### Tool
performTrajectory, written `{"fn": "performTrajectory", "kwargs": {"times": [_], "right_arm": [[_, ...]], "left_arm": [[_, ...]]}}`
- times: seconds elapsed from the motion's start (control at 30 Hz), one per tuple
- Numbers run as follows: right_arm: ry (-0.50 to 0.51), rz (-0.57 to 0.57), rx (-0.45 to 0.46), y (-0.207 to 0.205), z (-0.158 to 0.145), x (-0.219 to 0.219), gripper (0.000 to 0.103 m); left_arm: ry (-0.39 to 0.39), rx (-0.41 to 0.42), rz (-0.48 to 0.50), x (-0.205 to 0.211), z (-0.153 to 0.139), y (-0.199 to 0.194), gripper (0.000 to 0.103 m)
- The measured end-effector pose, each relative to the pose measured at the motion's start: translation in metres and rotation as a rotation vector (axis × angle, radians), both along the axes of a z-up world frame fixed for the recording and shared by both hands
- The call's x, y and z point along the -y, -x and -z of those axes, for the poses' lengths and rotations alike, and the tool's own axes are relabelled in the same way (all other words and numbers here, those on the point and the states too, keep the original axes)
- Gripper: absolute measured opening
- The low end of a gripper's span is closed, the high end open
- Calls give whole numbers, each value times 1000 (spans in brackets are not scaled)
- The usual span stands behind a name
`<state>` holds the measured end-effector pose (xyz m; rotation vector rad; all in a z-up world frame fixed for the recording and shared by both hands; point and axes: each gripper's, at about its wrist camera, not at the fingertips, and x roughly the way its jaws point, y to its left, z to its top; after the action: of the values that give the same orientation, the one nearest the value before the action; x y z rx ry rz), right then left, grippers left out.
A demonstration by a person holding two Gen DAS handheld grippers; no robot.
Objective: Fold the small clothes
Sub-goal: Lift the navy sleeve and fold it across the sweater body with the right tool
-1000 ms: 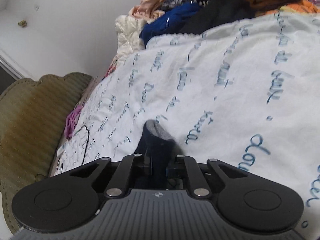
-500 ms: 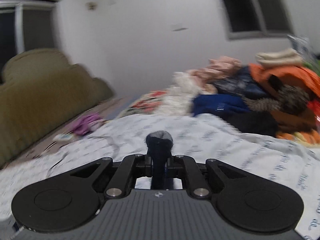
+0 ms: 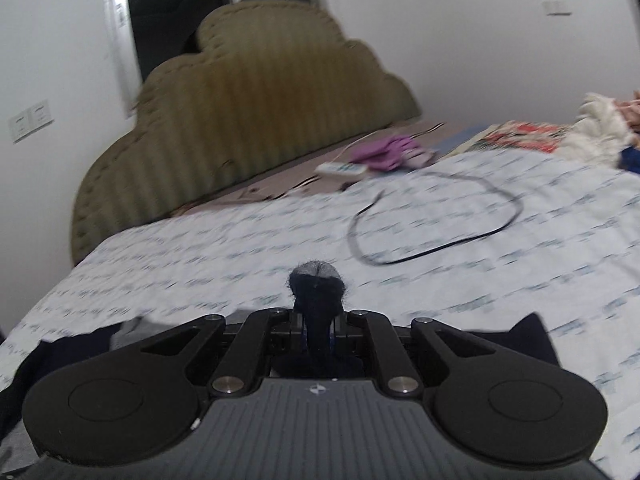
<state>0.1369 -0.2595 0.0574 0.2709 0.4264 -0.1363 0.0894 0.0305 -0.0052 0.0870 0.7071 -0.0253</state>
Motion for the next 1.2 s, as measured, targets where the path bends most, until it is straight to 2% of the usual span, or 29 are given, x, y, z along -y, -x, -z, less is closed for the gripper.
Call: {"fn": "performTrajectory", "kwargs": {"times": [0.27, 0.5, 0.97, 1.2], "right_arm": [[24, -152, -56, -40, 8, -102, 13], [26, -260, -72, -71, 5, -167, 13], [37, -364, -81, -114, 6, -241, 13], [13, -376, -137, -126, 25, -252, 17]], "left_arm": [[-10, 4, -21, -17, 1, 8, 103], [-71, 44, -58, -31, -6, 20, 103], [-32, 31, -148, -68, -10, 29, 103], [-49, 48, -174, -75, -15, 33, 103]]}}
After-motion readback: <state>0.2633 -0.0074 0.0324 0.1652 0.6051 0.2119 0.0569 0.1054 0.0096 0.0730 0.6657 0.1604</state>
